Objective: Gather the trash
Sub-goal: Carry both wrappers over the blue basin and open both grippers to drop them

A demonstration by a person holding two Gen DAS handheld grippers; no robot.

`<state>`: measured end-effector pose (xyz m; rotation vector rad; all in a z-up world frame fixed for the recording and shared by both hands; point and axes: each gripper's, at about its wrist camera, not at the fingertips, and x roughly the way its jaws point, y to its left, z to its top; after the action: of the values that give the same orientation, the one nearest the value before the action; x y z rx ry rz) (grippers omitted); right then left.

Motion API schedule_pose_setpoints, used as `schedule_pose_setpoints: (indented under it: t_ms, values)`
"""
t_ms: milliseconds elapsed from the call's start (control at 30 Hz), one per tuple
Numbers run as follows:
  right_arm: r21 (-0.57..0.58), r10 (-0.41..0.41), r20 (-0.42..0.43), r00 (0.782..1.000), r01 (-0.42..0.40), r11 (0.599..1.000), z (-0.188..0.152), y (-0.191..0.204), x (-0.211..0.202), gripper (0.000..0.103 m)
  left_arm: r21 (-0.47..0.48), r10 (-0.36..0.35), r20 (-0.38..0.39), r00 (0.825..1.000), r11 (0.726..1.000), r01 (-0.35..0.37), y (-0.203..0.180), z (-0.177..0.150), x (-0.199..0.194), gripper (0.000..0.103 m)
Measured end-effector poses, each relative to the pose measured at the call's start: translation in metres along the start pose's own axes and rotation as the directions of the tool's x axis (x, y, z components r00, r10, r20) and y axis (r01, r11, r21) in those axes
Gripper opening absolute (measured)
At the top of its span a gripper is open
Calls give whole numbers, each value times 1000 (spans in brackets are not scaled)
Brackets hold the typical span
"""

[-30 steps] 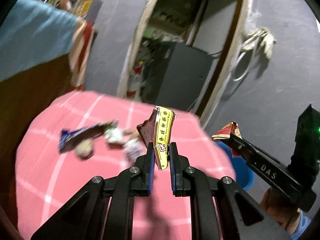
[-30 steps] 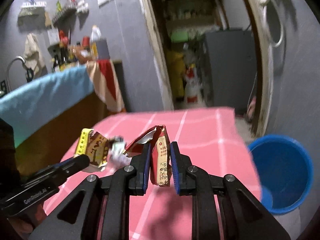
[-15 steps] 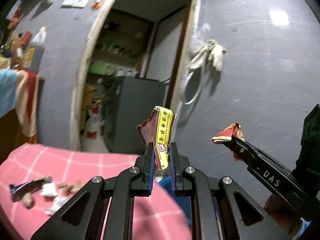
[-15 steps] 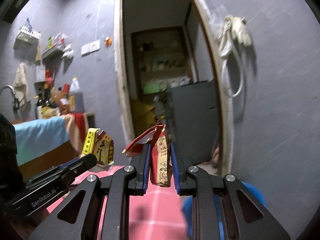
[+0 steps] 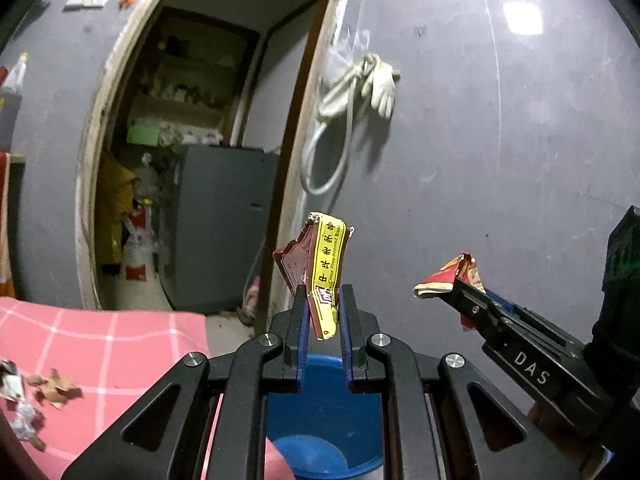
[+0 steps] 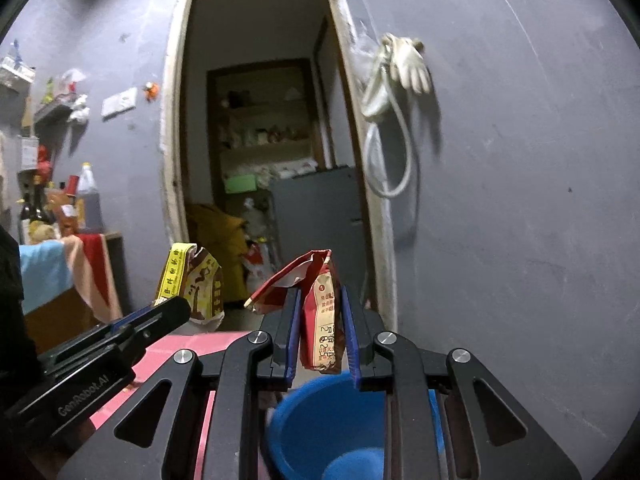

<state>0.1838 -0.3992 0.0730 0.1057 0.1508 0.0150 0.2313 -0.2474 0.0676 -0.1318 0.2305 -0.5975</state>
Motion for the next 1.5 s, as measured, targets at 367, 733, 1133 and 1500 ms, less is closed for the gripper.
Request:
schedule_pose_setpoints:
  t_ms: [367,733,1133,1500]
  values:
    - [93,-28,-200,979,47,995,-41,-30,37,18,-46,-11,-279,960,999,-2,2,-31,69,11]
    - [176,-31,-334,942,95,980,-64,-49,65,22,-114,-14,-413,911,993,-37,28,-59,105,16]
    - [188,-29,-350,936,101,977,-66,-50,73,41,-153,25,-390,921,984,-91,48,-55,86,39]
    - [157,-18,-255,967,60,986,-39,-27,52,71,-158,117,-235,965,975,-156,65,-22,22,70]
